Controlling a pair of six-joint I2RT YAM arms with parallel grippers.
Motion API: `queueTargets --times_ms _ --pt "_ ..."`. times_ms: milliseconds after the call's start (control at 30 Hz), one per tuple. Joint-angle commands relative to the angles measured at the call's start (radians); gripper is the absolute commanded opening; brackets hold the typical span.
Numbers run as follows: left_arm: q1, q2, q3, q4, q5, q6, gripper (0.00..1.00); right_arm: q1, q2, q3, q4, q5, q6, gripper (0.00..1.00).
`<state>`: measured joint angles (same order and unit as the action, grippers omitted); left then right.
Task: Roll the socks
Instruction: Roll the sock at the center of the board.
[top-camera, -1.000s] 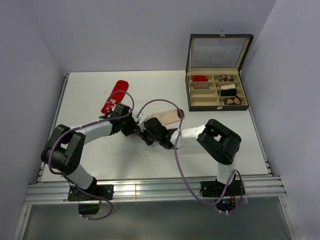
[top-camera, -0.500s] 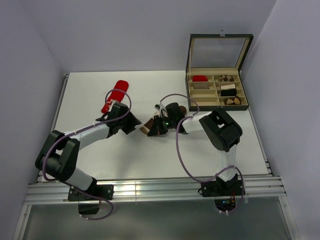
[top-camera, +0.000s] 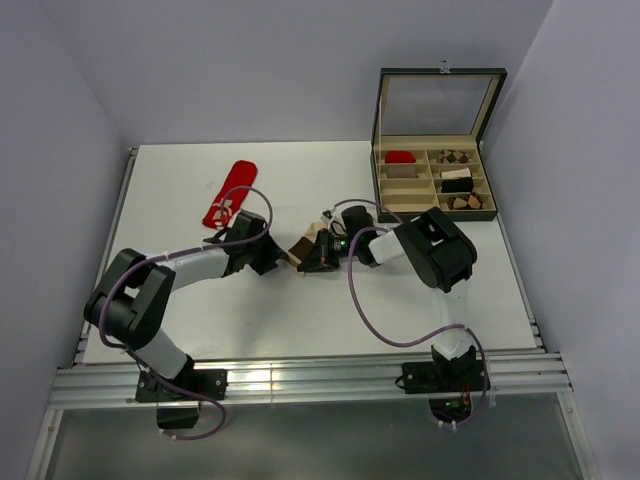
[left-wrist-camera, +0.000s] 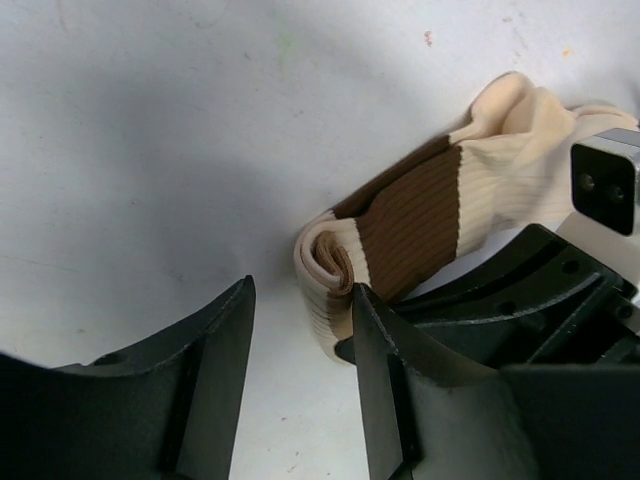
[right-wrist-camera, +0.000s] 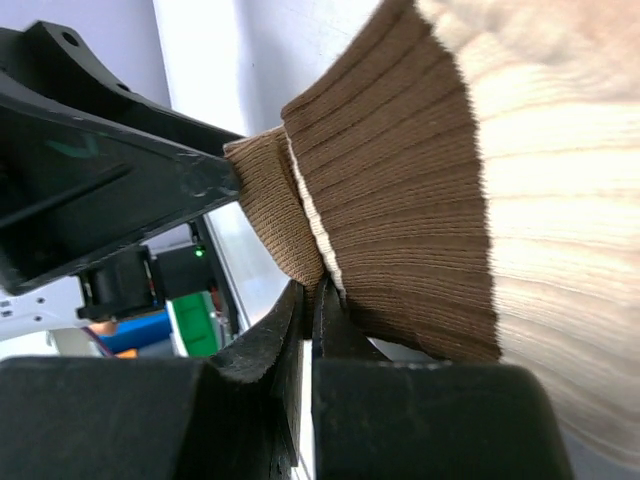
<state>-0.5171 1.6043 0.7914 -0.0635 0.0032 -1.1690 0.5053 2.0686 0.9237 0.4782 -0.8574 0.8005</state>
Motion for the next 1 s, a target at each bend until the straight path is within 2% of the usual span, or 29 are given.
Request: queueTargets --times_ms 0,133,467,500,600,633,733,833,967 --pt "-0.009 0.026 0.019 0.042 0.001 -0.012 0.47 -0.016 0.059 -0.019 -0.11 0.067 0.016 0.0" --pt "-0.011 0.071 0.042 0.033 0.001 0.003 0.41 -0.019 0.065 -0.003 -0.139 0.08 0.005 0.0" --pt "-0.015 0.146 0.095 -0.042 0.001 0.054 0.09 -0.011 -0.019 0.014 -0.214 0.156 -0.115 0.01" --pt "-0.015 0.147 0.098 -0.058 0.001 0.057 0.07 -0.001 -0.039 0.014 -0.243 0.181 -0.138 0.04" --pt "-0.015 0.149 0.118 -0.094 -0.032 0.084 0.04 0.022 -0.131 0.015 -0.306 0.285 -0.245 0.21" --pt "-0.015 0.148 0.13 -0.102 -0.035 0.092 0.04 0.042 -0.181 0.014 -0.32 0.314 -0.303 0.29" --pt "-0.015 0.147 0.149 -0.13 -0.042 0.12 0.04 0.09 -0.29 -0.008 -0.351 0.467 -0.4 0.39" --pt "-0.015 0.152 0.161 -0.139 -0.034 0.138 0.04 0.139 -0.367 -0.038 -0.34 0.642 -0.501 0.43" --pt "-0.018 0.158 0.173 -0.144 -0.022 0.15 0.04 0.277 -0.446 -0.06 -0.311 0.828 -0.636 0.43"
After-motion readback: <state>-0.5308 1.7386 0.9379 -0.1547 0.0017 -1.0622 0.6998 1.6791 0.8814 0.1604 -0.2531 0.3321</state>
